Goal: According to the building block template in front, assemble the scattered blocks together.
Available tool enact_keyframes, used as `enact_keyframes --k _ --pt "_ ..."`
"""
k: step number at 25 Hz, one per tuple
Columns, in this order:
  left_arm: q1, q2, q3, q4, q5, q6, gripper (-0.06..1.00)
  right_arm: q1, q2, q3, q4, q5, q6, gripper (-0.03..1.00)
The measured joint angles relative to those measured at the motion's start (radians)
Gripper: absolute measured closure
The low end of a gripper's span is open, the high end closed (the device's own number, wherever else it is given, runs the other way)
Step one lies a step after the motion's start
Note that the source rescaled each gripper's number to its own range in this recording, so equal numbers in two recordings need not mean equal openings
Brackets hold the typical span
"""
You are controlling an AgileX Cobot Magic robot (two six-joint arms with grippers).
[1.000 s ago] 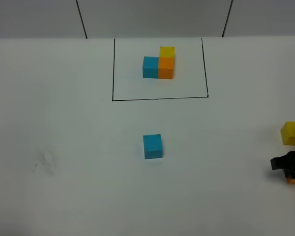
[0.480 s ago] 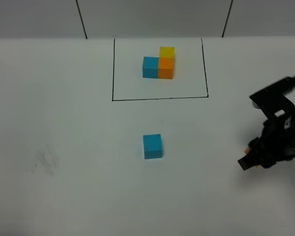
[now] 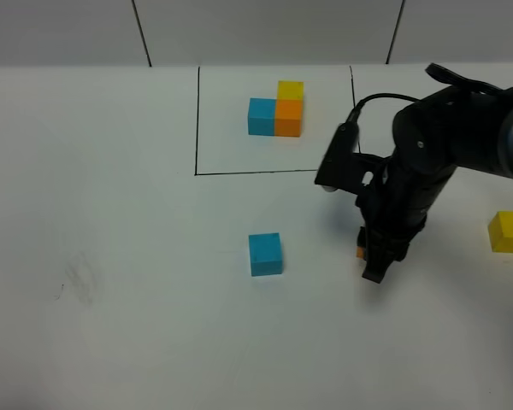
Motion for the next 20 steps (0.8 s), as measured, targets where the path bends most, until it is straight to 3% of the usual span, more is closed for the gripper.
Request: enact_keyframes --k 10,20 --pt "0.000 0.000 0.000 0.000 0.000 0.000 0.60 0.095 0.121 -0.152 0.001 0.011 -0.142 0.75" --pt "0.000 0.000 0.000 0.000 0.000 0.000 0.60 0.148 0.126 -0.168 0.029 -0.013 -0.223 0.75"
